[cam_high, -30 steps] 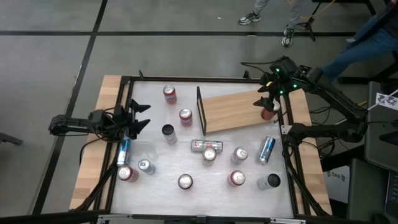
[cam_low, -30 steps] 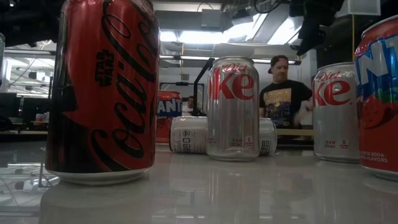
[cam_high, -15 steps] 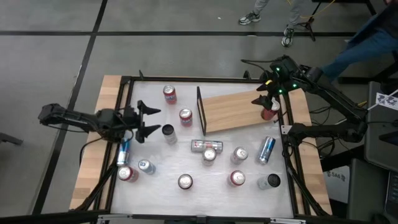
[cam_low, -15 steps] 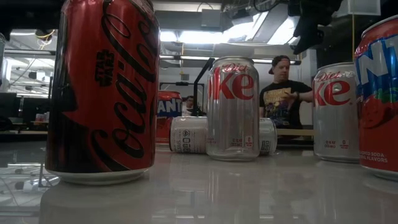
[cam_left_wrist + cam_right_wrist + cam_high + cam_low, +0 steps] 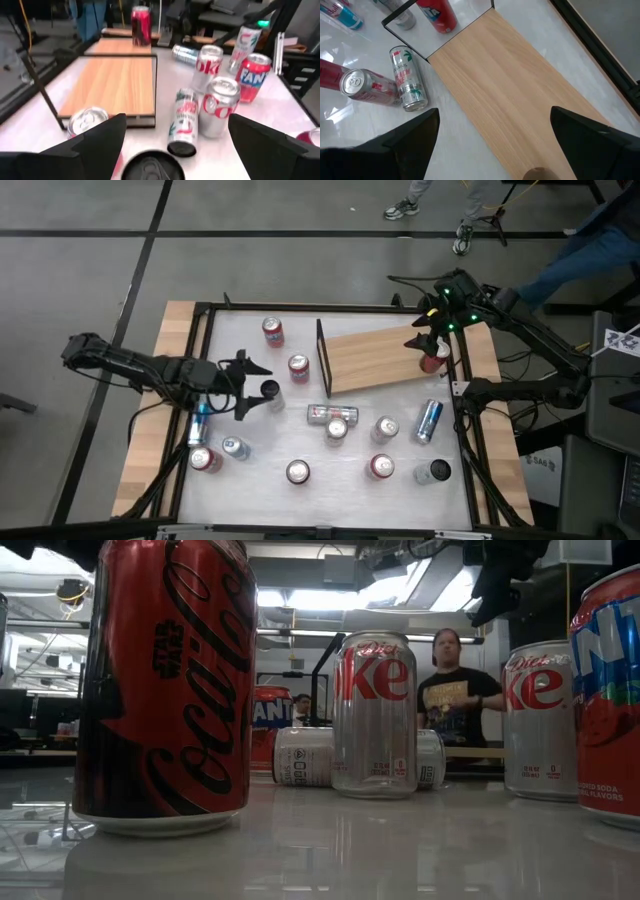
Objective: Place canned beverage on shelf
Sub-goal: Put the top left white black soda can on the shelf
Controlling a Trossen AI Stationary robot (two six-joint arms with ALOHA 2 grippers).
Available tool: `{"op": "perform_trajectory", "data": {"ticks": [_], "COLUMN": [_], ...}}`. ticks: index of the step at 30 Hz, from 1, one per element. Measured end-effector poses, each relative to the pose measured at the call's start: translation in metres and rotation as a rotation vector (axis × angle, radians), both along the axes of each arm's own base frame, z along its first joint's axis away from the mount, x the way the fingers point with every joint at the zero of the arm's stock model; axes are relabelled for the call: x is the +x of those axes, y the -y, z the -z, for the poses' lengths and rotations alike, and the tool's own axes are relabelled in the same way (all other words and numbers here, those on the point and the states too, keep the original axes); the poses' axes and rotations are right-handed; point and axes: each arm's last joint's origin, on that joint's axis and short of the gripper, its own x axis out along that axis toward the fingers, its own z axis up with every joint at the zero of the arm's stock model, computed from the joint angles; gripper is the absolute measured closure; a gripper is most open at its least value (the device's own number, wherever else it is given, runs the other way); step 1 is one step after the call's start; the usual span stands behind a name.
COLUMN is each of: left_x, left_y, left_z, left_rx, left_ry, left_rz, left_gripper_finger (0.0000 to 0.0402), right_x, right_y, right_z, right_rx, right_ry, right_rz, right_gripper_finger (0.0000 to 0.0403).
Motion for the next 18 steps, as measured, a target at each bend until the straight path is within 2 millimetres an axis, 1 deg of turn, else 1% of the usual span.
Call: {"op": "perform_trajectory", "data": {"ticks": [6, 15, 18], "left_x": [-0.003, -0.01, -0.011], "left_y": [0.002, 0.002, 0.001], "left_z": [0.003, 0.016, 0.019], "left_rx": [-0.008, -0.077, -0.075], "left_ry": [-0.071, -0.203, -0.23], "left_rz": [-0.051, -0.1, -0.103], "left_gripper_finger": [0.0056, 0.0056, 0.0056], "right_x": [0.0, 0.0, 0.0], "right_y": [0.0, 0.0, 0.0], "right_z": [0.0, 0.0, 0.0], "right_rx": [-0.001, 0.0, -0.001], "right_ry": [0.0, 0.0, 0.0], "right_rz": [0.0, 0.0, -0.001], "right_gripper_finger": [0.0033, 0.0033, 0.0033]}}
